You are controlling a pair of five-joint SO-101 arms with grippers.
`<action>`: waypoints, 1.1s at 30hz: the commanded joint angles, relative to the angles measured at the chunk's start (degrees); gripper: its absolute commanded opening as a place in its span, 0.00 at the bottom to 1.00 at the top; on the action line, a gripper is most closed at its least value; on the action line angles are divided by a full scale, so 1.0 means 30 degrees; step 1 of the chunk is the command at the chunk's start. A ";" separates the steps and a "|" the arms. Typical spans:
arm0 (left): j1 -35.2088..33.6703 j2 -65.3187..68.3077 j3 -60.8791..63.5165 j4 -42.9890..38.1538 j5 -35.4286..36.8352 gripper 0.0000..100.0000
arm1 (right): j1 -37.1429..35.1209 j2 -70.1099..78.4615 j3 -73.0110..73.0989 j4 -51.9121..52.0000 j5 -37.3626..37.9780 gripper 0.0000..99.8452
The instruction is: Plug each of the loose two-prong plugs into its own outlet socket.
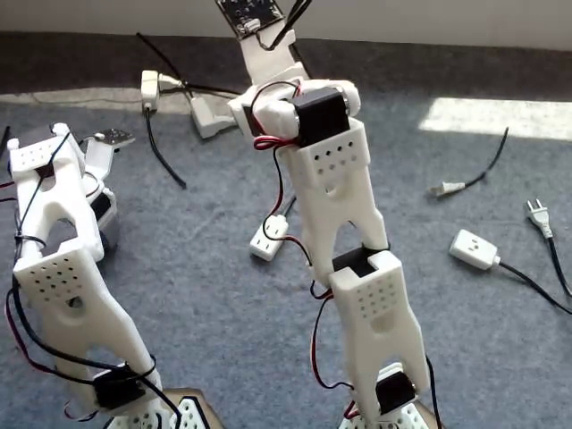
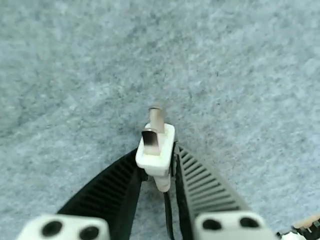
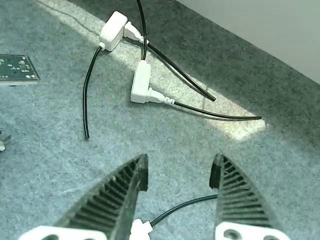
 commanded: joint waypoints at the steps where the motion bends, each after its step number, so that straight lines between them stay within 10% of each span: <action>1: -0.0630 -0.0073 0.0103 0.0791 -0.0117 0.09 | 0.0190 -0.1011 -0.0044 0.0747 -0.0147 0.21; 22: 0.1538 -0.0103 -0.0044 -0.0586 0.2139 0.01 | 0.0278 -0.1070 -0.0044 0.0747 -0.0147 0.21; 33: 0.5201 -0.0103 -0.7253 -0.0264 0.5451 0.01 | 0.0220 -0.1040 -0.0044 0.0747 -0.0088 0.21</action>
